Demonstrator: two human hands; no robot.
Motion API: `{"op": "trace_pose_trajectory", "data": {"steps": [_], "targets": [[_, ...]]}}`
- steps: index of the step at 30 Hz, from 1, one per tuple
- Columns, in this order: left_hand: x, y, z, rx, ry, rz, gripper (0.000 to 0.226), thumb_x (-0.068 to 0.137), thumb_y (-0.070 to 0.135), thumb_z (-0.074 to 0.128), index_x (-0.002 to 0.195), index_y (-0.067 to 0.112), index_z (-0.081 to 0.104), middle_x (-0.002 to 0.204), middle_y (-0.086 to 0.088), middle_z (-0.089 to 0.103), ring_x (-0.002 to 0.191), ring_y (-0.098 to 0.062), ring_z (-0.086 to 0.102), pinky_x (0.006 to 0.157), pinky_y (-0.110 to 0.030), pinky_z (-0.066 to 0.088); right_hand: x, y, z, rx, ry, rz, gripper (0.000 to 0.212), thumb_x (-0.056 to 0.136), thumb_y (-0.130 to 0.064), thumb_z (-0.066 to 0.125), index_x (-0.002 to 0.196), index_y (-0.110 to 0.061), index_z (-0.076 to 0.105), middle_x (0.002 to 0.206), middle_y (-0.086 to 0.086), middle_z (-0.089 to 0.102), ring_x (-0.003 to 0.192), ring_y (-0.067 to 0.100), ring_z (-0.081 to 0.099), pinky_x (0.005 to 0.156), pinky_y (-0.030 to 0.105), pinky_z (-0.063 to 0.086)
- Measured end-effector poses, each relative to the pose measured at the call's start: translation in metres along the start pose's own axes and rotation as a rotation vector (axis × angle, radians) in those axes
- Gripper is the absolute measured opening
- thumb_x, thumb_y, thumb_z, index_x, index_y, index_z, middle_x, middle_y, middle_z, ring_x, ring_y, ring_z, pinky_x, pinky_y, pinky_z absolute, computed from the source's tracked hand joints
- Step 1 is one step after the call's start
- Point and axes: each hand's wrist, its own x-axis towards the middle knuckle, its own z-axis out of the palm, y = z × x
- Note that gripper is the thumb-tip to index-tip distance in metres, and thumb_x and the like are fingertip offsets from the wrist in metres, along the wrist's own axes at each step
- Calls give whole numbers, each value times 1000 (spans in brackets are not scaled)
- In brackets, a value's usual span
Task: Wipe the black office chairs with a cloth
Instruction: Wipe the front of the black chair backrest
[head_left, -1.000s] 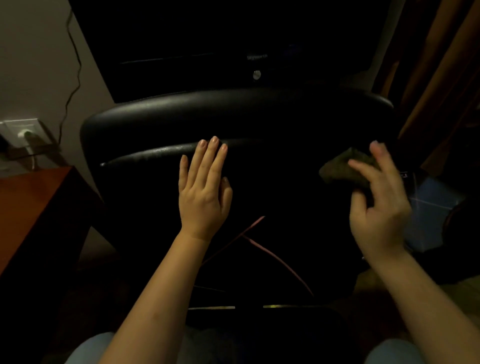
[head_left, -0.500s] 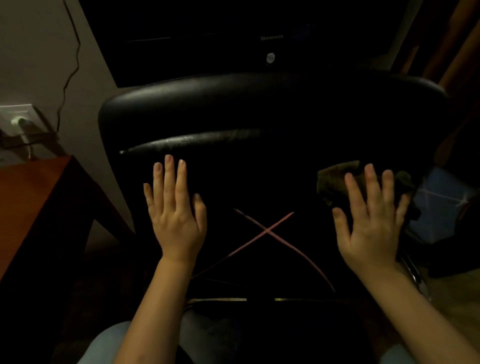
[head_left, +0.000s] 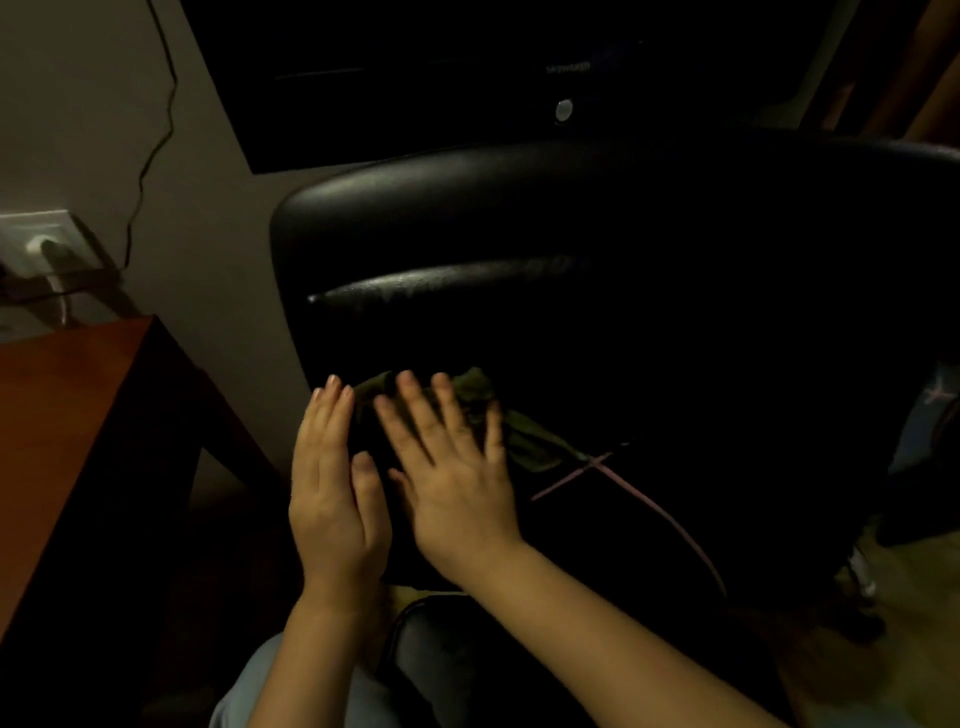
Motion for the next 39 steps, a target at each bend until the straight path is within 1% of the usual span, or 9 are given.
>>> {"op": "trace_pose_trajectory", "data": {"steps": [3, 6, 13, 18, 21, 23, 28, 34, 39], "targets": [[-3, -5, -1, 32, -14, -39, 46, 100, 20, 31, 142, 2, 38, 151, -7, 33, 144, -23, 27, 118, -35, 24, 3, -6, 5, -24, -46, -112, 66, 93, -38, 50, 152, -24, 24, 163, -2, 7, 150, 19, 0, 117, 49, -2], [1, 2, 9, 29, -60, 5, 47, 100, 20, 31, 142, 1, 40, 152, -8, 32, 145, -22, 25, 119, -34, 21, 0, 14, 6, -80, -13, -98, 60, 96, -35, 46, 152, -25, 28, 162, -2, 11, 149, 17, 4, 119, 47, 2], [8, 33, 51, -47, -144, 130, 47, 100, 22, 33, 142, 1, 40, 152, -12, 34, 146, -21, 23, 114, -52, 27, -48, 100, -20, -244, 0, 127, 63, 94, -42, 39, 153, -27, 21, 161, -3, 7, 149, 16, -1, 118, 44, 2], [8, 59, 81, -80, -191, 205, 48, 100, 24, 34, 143, 5, 39, 153, -9, 32, 146, -22, 22, 118, -48, 19, -109, 172, -59, -294, 41, 329, 61, 96, -43, 35, 153, -27, 18, 163, -2, 0, 149, 16, -3, 113, 49, 14], [6, 68, 95, -74, -198, 228, 48, 99, 25, 36, 143, 5, 40, 154, -10, 31, 147, -23, 20, 121, -42, 12, -146, 205, -83, -303, 48, 438, 58, 101, -47, 23, 155, -29, 10, 162, -6, -4, 150, 17, -2, 117, 42, 3], [5, 70, 104, -60, -189, 238, 50, 99, 25, 37, 144, 6, 38, 154, -12, 30, 147, -24, 18, 121, -43, 10, -165, 218, -95, -335, 62, 519, 59, 101, -49, 22, 154, -25, 16, 163, -4, 0, 150, 19, 1, 118, 41, 0], [-1, 55, 124, 31, -160, 293, 55, 97, 25, 39, 148, 9, 28, 157, -10, 21, 148, -25, 11, 121, -44, 7, -188, 227, -108, -265, 156, 588, 57, 102, -47, 25, 153, -23, 20, 162, -2, 8, 150, 23, 5, 116, 51, 12], [-4, 42, 136, 133, -69, 337, 53, 101, 29, 28, 151, 12, 23, 162, 2, 5, 148, -24, 11, 120, -43, 8, -178, 224, -102, -184, 204, 577, 57, 101, -49, 28, 150, -18, 27, 160, 5, 16, 149, 25, 7, 117, 50, 8], [-4, 44, 127, 115, -72, 304, 55, 96, 22, 36, 149, 12, 27, 157, -6, 20, 148, -21, 12, 120, -42, 9, -162, 211, -93, -155, 195, 574, 62, 100, -56, 23, 153, -24, 17, 163, -4, 0, 150, 21, 0, 119, 43, -7]]}}
